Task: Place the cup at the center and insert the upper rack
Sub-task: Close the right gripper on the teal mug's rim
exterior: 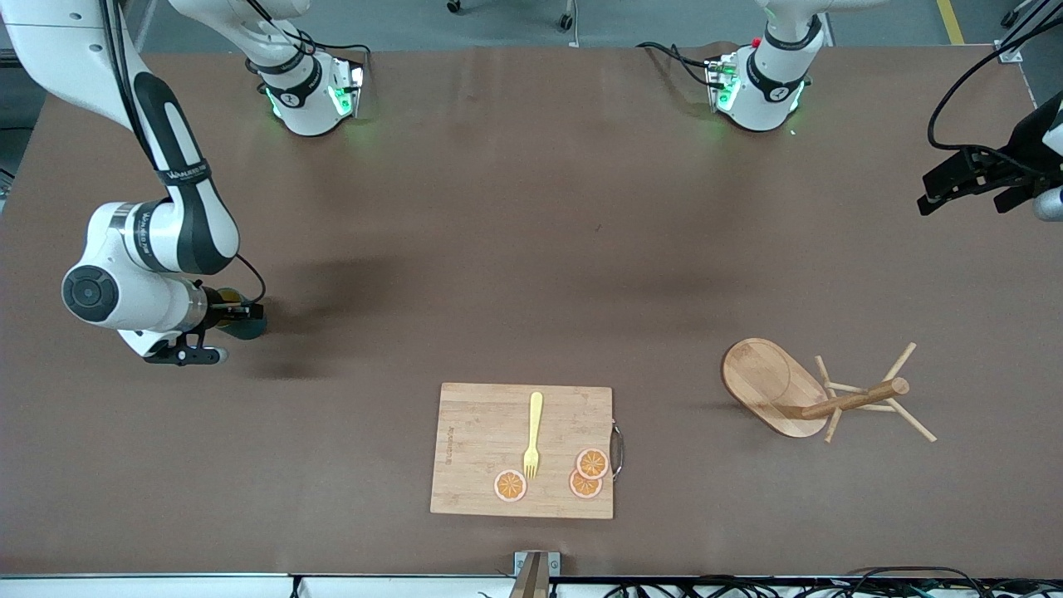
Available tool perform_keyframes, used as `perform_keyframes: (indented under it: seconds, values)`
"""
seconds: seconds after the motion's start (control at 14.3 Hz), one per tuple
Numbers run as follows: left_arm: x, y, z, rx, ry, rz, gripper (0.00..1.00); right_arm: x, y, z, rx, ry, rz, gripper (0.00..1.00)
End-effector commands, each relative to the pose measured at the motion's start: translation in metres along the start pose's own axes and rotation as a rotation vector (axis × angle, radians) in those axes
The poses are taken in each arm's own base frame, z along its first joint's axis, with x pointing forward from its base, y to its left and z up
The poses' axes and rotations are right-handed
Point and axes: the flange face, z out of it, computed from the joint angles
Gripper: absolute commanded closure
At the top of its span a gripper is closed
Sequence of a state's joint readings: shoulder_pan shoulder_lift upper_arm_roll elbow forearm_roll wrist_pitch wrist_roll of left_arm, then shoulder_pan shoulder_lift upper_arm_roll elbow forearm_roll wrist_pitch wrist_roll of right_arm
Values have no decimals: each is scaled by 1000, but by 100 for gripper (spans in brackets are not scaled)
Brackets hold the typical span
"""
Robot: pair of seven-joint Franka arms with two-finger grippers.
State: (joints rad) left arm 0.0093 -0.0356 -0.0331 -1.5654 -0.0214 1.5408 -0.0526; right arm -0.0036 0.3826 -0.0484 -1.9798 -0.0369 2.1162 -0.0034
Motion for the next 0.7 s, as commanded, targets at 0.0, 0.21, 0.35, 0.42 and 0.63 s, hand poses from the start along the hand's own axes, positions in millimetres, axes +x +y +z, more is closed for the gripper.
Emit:
perform_keyframes:
  seconds: [0.0,0.21,0.35,0.42,0.63]
  values:
    - [-4,1,-6,8,2,-4,0,-5,3,5,8,-21,13,37]
    - [-4,1,-6,8,2,-4,0,-6,3,5,7,-27,12,41]
    - [-4,1,-6,8,2,-4,0,-6,3,6,7,-29,12,49]
    - [-4,1,-6,8,2,-4,0,-6,3,7,7,-30,12,58]
    - [-4,1,-6,8,2,-4,0,-4,5,10,8,-30,15,86]
